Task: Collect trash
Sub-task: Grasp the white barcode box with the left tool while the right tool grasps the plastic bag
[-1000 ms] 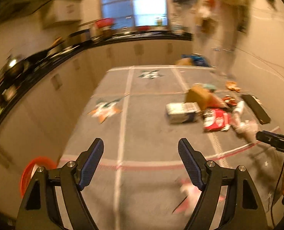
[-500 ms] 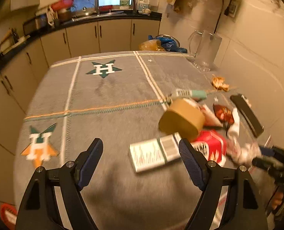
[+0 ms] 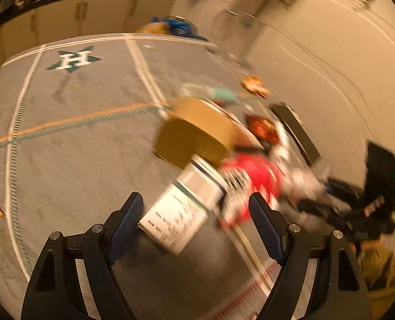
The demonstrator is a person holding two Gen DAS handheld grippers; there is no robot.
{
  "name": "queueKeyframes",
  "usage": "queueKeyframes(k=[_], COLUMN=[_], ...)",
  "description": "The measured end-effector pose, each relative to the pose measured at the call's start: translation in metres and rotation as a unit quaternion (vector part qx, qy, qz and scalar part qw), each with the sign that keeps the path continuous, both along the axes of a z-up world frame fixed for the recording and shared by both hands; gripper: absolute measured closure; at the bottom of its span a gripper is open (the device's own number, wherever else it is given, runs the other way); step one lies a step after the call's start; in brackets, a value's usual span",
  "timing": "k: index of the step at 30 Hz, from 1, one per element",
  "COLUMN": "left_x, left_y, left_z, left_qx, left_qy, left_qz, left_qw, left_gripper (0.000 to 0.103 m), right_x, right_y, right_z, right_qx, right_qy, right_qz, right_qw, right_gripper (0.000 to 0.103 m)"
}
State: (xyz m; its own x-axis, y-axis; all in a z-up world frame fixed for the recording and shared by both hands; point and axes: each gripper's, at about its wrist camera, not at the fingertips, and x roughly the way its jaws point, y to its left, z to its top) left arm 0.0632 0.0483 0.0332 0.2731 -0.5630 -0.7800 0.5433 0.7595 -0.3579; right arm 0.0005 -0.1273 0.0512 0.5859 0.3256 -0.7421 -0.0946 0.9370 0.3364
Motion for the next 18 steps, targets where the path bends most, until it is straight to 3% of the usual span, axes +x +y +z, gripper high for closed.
queueKeyframes(k=[3,8,12,13,14,15,16,17,18], left_x=[-0.019,-0.028,-0.026,-0.026,-0.027,-0.027,-0.028,-0.029,-0.031], left_y=[-0.007,-0.022,-0.026,-0.026,-0.026,-0.024,-0.023,-0.021,-0.018], left_z=[0.001,0.001,-0.006,-0.006,-0.006,-0.005,-0.005,-0.005,-0.004], left_qx=[0.007,0.055,0.07,0.068,0.07,0.072,0.072,0.069,0.071], left_qy=[-0.007,-0.037,-0.041,-0.043,-0.046,-0.046,-0.042,-0.038,-0.038], left_qz=[-0.021,-0.009,0.012,0.018,0.025,0.031,0.035,0.041,0.05], left_qw=[0.9997,0.9978,0.9967,0.9966,0.9962,0.9958,0.9959,0.9961,0.9955], left_gripper=[0.023,0.023,0.023,0.027,0.037,0.045,0.063,0.07,0.07], right_x=[0.0,0.0,0.005,0.006,0.007,0.006,0.007,0.007,0.006], right_y=[0.0,0.006,0.011,0.011,0.011,0.011,0.009,0.006,0.004], right_z=[-0.002,0.001,-0.004,-0.005,-0.005,-0.005,-0.006,-0.007,-0.007], right_qx=[0.007,-0.002,-0.016,-0.017,-0.018,-0.02,-0.021,-0.014,-0.003], right_qy=[0.004,-0.005,-0.005,-0.004,-0.003,-0.003,-0.002,0.002,0.002], right_qz=[0.005,0.008,0.01,0.01,0.009,0.005,0.003,0.004,0.004], right_qw=[1.0,1.0,1.0,1.0,1.0,1.0,1.0,1.0,1.0], right_gripper=[0.045,0.044,0.044,0.044,0.045,0.056,0.066,0.074,0.075])
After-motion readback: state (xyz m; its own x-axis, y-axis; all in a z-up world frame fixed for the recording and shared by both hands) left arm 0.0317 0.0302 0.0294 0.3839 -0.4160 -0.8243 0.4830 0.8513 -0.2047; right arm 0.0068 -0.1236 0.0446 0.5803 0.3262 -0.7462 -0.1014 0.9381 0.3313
